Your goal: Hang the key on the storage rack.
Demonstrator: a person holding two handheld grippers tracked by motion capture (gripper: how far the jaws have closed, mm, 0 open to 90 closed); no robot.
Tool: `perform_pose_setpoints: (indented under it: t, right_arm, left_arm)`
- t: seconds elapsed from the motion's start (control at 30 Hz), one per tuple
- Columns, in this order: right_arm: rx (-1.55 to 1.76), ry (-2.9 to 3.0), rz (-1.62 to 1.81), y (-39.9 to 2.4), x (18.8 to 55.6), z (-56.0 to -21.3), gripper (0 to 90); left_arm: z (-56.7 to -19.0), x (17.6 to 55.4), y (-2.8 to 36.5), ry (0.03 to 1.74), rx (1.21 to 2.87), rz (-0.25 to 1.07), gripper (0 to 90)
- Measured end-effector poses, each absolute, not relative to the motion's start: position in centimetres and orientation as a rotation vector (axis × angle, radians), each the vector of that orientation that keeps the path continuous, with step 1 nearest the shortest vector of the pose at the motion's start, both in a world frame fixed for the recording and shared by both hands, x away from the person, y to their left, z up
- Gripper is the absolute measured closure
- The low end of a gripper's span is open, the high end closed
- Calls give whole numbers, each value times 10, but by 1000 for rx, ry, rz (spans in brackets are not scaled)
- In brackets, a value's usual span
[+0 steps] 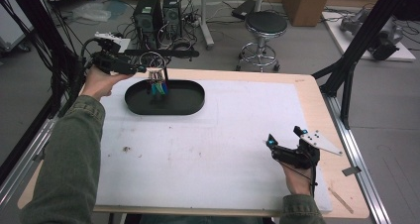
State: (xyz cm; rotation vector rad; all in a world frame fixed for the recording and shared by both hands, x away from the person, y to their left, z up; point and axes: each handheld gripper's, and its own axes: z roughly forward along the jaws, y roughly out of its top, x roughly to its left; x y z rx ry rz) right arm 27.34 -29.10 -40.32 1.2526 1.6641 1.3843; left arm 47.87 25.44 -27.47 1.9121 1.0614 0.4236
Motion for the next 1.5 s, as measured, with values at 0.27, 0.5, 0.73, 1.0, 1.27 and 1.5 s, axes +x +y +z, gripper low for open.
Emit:
perform_pose_setpoints:
  t: [0.27, 0.5, 0.73, 1.0, 1.27, 1.5]
  right_arm:
    - [1250, 1668, 1382, -290, 274, -403, 5]
    - [1241, 1668, 1378, -291, 274, -404, 4]
    - [1253, 1671, 1380, -291, 274, -404, 5]
    - [1261, 1677, 1385, -291, 275, -404, 4]
    - [1272, 1679, 1381, -292, 274, -405, 4]
    - [1271, 1685, 1378, -291, 275, -405, 4]
  left_arm:
    - [-283, 471, 246, 1046, 1927, 410, 16]
    - [-282, 459, 240, 1006, 1929, 427, 16]
    - [-286, 441, 234, 974, 1915, 465, 16]
    - [-291, 425, 240, 983, 1856, 530, 16]
    - [-297, 410, 253, 1001, 1826, 554, 16]
    - [-306, 394, 262, 1013, 1840, 548, 16]
